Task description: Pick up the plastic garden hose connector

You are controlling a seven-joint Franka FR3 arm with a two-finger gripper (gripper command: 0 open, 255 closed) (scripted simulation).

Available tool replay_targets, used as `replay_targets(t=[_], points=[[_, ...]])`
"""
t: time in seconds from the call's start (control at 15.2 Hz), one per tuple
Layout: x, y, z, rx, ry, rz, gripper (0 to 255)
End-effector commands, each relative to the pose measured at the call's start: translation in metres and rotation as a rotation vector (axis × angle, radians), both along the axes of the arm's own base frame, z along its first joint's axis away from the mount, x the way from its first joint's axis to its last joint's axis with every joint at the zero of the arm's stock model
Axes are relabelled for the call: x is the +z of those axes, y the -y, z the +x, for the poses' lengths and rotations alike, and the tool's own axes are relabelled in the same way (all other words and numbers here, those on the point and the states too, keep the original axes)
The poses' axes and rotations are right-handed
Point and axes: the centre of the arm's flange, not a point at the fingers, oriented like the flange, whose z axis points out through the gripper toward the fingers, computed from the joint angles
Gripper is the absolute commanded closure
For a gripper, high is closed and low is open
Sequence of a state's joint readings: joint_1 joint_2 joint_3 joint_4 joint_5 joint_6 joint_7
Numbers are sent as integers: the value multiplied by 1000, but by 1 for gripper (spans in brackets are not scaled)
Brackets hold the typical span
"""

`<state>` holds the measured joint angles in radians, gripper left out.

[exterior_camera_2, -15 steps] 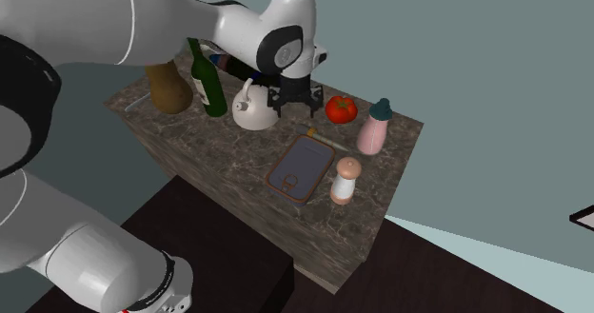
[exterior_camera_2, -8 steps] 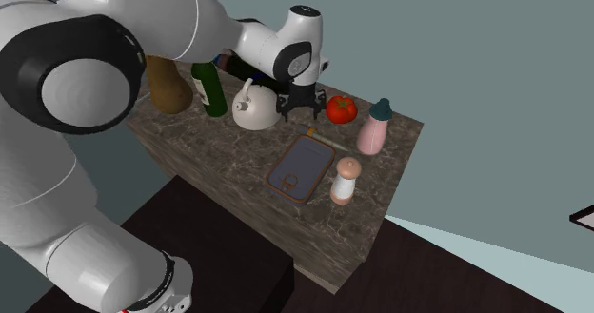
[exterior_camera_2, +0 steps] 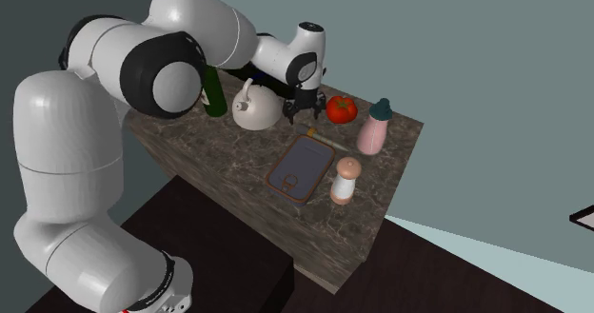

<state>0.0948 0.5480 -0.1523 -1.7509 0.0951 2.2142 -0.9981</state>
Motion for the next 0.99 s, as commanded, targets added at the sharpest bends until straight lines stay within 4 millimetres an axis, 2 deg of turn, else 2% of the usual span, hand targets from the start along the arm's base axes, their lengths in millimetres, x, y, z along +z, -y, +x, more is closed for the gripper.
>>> replay_targets(t=[0.0, 0.46, 0.59, 0.66, 0.92], points=[[-16, -5, 6, 24, -6, 1, 0], [-56, -5, 6, 24, -6, 1, 0], [-56, -5, 6, 24, -6, 1, 0], [-57, -5, 6, 24, -6, 1, 255], [-56, -5, 6, 24, -6, 1, 255]])
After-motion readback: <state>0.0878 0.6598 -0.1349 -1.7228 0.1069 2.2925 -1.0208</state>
